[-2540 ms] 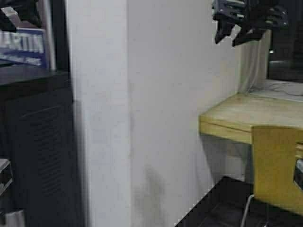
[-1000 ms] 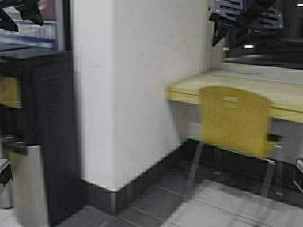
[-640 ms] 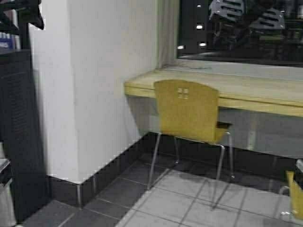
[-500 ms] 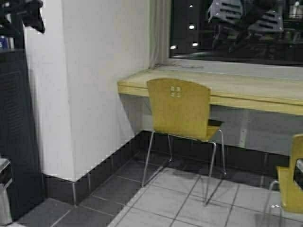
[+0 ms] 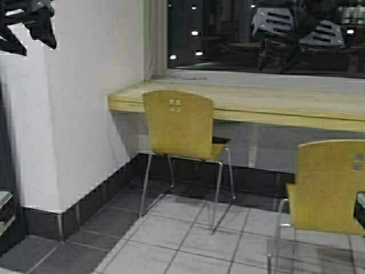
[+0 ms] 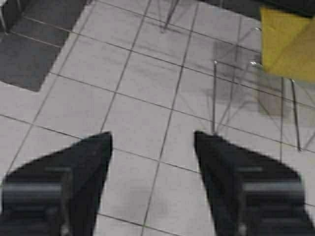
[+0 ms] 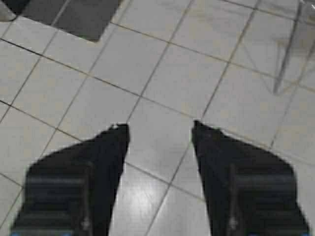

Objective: Push the chairs under the table

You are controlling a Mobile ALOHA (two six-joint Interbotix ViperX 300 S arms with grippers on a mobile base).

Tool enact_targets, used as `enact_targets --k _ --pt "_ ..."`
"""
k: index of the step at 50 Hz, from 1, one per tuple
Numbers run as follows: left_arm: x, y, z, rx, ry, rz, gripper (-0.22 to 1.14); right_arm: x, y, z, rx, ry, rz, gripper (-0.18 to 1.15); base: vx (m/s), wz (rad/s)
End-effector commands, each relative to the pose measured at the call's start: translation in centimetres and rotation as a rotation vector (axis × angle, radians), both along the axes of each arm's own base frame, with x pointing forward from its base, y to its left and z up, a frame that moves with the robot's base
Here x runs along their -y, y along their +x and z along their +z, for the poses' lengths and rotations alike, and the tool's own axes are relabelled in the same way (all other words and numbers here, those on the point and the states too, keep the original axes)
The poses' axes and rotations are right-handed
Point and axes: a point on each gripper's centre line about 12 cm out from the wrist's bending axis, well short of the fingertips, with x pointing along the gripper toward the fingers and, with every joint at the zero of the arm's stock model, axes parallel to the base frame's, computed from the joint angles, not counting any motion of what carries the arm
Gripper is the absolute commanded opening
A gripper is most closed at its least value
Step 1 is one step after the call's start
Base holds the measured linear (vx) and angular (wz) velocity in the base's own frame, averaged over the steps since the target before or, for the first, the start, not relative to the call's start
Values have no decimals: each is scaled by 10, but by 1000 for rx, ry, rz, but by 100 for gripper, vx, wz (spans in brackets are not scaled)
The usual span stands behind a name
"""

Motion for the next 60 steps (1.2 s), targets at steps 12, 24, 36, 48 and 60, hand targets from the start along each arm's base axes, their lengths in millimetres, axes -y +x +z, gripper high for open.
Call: enact_targets --k 12,24,36,48,60 --pt "3 12 6 9 6 -2 87 -3 9 7 20 7 2 80 -18 -23" --pt "3 11 6 2 -6 4 87 -3 8 4 5 4 0 80 -14 -38" --pt "2 8 4 -23 -17 11 87 -2 3 -2 -27 15 -16 80 -9 -39" --pt "2 6 0 -57 -62 32 87 -1 0 -11 -61 33 -40 80 -2 -29" --pt "4 8 -6 -97 -168 82 87 -3 5 -28 -118 109 -121 80 2 -23"
